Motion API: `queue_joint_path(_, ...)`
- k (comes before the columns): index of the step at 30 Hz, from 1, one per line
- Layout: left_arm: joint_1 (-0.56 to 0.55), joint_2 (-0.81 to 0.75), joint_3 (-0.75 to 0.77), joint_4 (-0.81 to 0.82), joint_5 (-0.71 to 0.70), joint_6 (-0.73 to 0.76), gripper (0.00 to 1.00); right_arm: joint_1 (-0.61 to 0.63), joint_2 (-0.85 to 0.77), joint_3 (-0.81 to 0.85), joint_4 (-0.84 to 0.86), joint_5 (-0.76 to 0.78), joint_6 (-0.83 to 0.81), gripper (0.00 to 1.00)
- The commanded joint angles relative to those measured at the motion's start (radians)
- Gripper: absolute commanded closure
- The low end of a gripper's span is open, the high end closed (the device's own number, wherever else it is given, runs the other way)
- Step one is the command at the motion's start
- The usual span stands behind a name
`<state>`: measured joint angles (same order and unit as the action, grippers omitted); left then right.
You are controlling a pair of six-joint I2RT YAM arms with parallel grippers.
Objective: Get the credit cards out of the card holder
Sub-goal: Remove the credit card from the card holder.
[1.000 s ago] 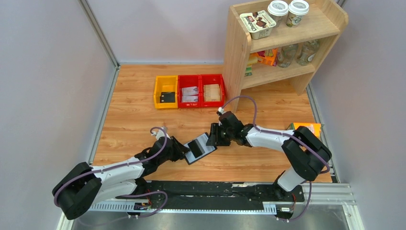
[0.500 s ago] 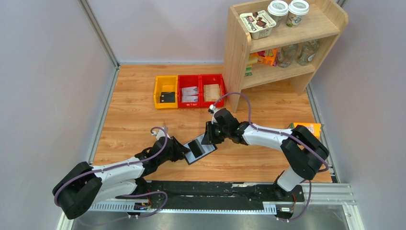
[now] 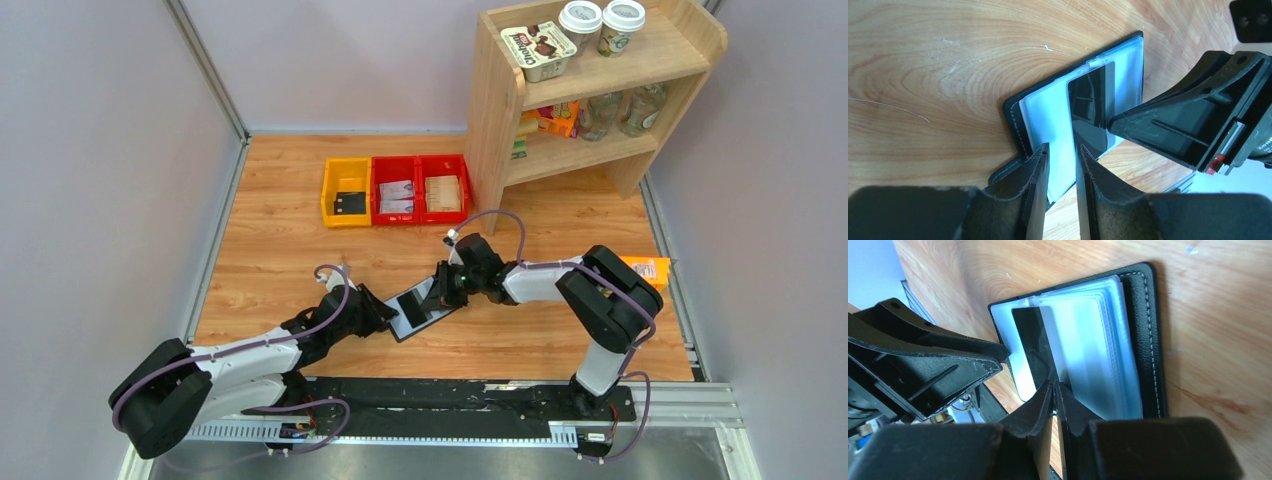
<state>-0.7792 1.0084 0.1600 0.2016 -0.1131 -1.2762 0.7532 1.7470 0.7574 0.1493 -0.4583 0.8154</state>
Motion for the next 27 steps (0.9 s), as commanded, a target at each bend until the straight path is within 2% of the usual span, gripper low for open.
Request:
queue_joint_path(1,-0.003,-0.011,0.019,0.016,0.004,0.009,0.65,-0.041,0.04,-0.061,0.012,0.007,0.045,0.85)
queue_joint_path(9,-0.003,0.001,0.024,0.032,0.013,0.011,0.64,-0.061,0.025,-0.101,0.099,-0.052,0.08,0.84)
queue_joint_path(19,-0.002,0.013,0.044,0.032,0.03,0.024,0.64,-0.063,-0.113,-0.026,0.003,-0.039,-0.001,0.8)
queue_joint_path(27,-0.003,0.041,0.055,0.056,0.046,0.031,0.64,-0.063,-0.061,-0.036,-0.005,-0.017,-0.007,0.81)
